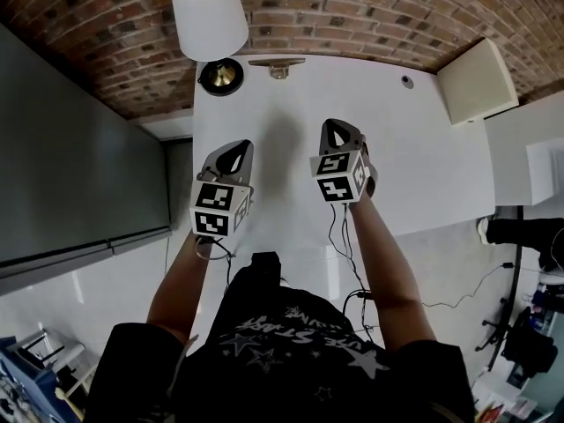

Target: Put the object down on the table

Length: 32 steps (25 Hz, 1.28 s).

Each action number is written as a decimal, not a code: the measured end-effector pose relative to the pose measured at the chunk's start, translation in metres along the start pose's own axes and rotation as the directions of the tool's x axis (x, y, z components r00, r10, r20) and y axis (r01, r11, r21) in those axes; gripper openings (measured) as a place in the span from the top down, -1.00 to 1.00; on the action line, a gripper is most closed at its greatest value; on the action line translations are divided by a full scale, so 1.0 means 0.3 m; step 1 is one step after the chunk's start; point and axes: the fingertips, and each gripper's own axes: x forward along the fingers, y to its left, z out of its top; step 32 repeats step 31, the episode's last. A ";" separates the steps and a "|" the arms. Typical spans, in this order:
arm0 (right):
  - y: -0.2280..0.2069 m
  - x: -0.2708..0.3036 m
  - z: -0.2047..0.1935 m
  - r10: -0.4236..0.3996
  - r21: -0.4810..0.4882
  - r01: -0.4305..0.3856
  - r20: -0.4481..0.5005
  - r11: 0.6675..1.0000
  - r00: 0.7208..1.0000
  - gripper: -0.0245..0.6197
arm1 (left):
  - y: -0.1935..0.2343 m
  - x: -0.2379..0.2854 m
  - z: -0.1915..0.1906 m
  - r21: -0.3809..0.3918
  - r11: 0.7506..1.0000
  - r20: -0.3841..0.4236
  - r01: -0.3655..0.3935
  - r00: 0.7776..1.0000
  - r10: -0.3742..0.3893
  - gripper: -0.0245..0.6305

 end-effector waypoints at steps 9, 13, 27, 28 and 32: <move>0.078 -0.228 -0.094 0.015 0.036 -0.016 0.035 0.999 0.999 0.92 | -0.176 -0.133 -0.025 0.034 0.999 0.016 0.015 1.000 -0.015 0.87; 0.107 -0.336 -0.124 0.009 0.044 -0.011 0.050 0.999 0.999 0.92 | -0.249 -0.214 -0.044 0.037 0.999 0.026 0.019 0.999 -0.020 0.87; 0.208 -0.716 -0.233 -0.029 0.070 0.022 0.097 0.997 0.995 0.92 | -0.458 -0.507 -0.145 0.023 0.999 0.054 0.031 0.998 -0.032 0.87; 0.219 -0.741 -0.239 -0.030 0.073 0.023 0.100 0.997 0.994 0.92 | -0.469 -0.530 -0.158 0.022 0.999 0.052 0.031 0.998 -0.032 0.87; 0.253 -0.817 -0.262 -0.031 0.079 0.023 0.108 0.997 0.994 0.92 | -0.500 -0.600 -0.199 0.011 0.999 0.047 0.032 0.998 -0.033 0.87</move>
